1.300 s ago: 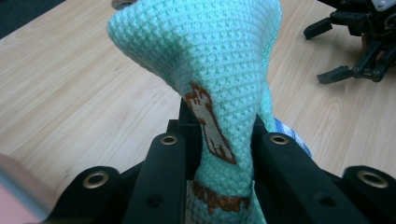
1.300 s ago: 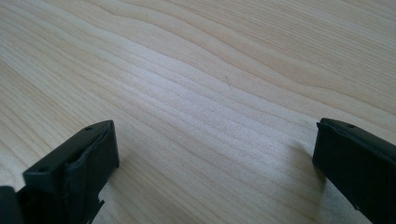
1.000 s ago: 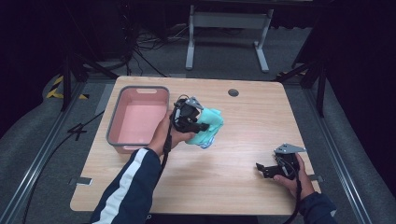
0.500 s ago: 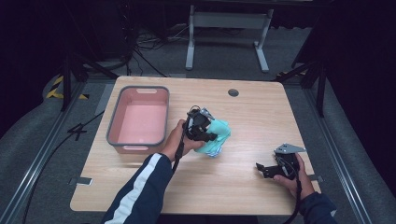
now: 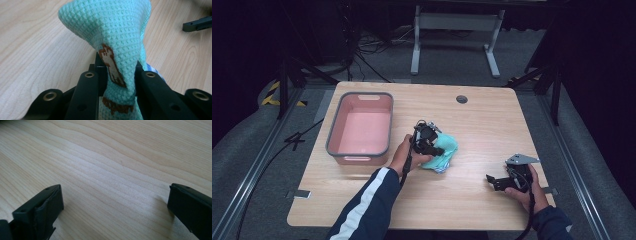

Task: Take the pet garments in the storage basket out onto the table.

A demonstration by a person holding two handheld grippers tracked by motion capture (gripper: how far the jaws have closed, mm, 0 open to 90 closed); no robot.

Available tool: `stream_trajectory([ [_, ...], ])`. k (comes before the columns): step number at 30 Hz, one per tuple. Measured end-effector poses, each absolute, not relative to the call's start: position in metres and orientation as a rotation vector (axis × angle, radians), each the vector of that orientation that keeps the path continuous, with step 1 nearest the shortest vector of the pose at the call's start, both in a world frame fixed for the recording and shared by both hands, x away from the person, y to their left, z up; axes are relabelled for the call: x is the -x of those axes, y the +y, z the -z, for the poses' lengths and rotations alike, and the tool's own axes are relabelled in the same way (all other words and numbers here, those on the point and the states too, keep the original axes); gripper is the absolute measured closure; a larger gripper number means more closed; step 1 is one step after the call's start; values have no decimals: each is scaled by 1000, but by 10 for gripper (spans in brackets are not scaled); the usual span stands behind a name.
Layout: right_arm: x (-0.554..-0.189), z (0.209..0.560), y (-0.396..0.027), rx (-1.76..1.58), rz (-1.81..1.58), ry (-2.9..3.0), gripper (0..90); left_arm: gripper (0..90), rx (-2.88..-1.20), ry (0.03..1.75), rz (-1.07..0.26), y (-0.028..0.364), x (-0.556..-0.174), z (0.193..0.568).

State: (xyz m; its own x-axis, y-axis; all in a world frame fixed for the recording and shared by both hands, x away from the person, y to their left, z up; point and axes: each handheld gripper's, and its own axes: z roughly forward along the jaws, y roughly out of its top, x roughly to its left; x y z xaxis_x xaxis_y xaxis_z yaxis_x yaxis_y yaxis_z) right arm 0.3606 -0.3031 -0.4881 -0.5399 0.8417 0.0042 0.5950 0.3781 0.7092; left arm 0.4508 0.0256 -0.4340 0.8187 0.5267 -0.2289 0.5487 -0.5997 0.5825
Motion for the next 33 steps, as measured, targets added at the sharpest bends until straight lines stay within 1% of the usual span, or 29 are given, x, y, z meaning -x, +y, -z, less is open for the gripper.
stream_trajectory([
  [8, -361, 488, -303, -1252, -955, 2285, 6, 705, -2310, 820, 52, 31, -454, 441],
  [12, -361, 488, -303, -1253, -955, 2285, 6, 594, -2327, 842, 31, 30, -453, 443],
  [13, -361, 488, -303, -1252, -955, 2285, 5, 594, -2333, 845, 16, 29, -454, 444],
  [16, -361, 488, -303, -1252, -955, 2285, 6, 517, -2340, 856, -9, 29, -453, 443],
  [17, -361, 488, -303, -1252, -956, 2285, 6, 433, -2354, 864, -46, 27, -452, 442],
  [19, -361, 488, -303, -1252, -955, 2285, 5, 402, -2364, 869, -65, 26, -451, 441],
  [21, -361, 488, -303, -1252, -955, 2285, 6, 389, -2367, 878, -81, 25, -450, 441],
  [24, -361, 488, -303, -1252, -955, 2285, 6, 340, -2363, 874, -104, 25, -449, 439],
  [28, -361, 488, -303, -1252, -955, 2285, 6, 242, -2348, 896, -169, 24, -446, 432],
  [31, -361, 488, -303, -1252, -955, 2285, 6, 229, -2339, 889, -176, 25, -445, 428],
  [33, -361, 488, -303, -1253, -955, 2285, 6, 203, -2348, 871, -208, 25, -443, 423],
])
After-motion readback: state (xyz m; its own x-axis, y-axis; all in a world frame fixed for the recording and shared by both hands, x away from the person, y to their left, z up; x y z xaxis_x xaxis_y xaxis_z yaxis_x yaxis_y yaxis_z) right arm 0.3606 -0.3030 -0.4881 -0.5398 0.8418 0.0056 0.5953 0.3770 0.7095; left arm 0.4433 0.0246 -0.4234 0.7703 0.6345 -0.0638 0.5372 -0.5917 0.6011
